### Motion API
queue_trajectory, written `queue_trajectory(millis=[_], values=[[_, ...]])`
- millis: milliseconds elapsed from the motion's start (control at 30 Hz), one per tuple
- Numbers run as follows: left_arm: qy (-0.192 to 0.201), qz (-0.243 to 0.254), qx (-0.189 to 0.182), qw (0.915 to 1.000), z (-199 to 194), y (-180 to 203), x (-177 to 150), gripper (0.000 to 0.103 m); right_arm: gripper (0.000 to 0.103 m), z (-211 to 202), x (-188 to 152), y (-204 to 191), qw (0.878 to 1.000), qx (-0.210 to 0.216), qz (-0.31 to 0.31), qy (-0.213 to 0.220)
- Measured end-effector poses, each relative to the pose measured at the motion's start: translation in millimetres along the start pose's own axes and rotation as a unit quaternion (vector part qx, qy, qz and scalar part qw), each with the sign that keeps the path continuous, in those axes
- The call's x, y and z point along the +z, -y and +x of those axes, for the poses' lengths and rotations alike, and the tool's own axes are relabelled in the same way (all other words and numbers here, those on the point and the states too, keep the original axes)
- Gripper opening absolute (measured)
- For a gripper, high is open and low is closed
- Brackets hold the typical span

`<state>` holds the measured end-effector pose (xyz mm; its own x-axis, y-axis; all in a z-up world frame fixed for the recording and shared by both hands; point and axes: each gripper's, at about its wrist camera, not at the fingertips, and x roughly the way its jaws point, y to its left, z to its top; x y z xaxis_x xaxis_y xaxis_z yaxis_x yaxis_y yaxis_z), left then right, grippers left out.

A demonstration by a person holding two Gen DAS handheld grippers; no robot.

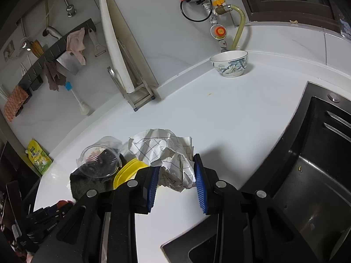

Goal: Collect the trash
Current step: 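Grasp the paper towel with the right gripper while the left gripper grasps the orange peel, then carry the paper towel and orange peel over the bin with both grippers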

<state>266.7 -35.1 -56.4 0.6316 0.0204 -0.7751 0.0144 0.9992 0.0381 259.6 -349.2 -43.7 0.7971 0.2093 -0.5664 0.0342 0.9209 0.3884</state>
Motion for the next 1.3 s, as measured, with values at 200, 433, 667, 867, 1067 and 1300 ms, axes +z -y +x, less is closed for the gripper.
queue_trajectory(millis=[200, 433, 667, 867, 1067, 1300], values=[[0.003, -0.015, -0.004, 0.9999, -23.8, -18.2, -19.5, 0.031, 0.03, -23.5, -13.9, 2.0, 1.0, 0.008, 0.012, 0.01], [0.022, -0.006, -0.01, 0.9997, -67.2, -27.5, -51.3, 0.031, 0.03, -77.0, -51.8, -8.9, 1.0, -0.002, 0.008, 0.029], [0.044, 0.007, -0.035, 0.9984, -113.1, -22.4, -87.4, 0.031, 0.03, -127.7, -114.7, -35.1, 1.0, 0.013, 0.002, 0.014], [0.047, 0.031, -0.063, 0.9965, -137.3, -7.5, -125.7, 0.031, 0.03, -161.2, -178.9, -48.9, 1.0, 0.01, 0.007, -0.016], [0.049, 0.053, -0.091, 0.9932, -150.8, 9.5, -156.2, 0.031, 0.03, -184.8, -218.4, -60.9, 0.999, -0.006, -0.009, -0.032], [0.031, 0.072, -0.104, 0.9914, -146.3, 23.8, -180.1, 0.031, 0.031, -174.5, -246.9, -64.8, 0.997, -0.015, -0.021, -0.071]])
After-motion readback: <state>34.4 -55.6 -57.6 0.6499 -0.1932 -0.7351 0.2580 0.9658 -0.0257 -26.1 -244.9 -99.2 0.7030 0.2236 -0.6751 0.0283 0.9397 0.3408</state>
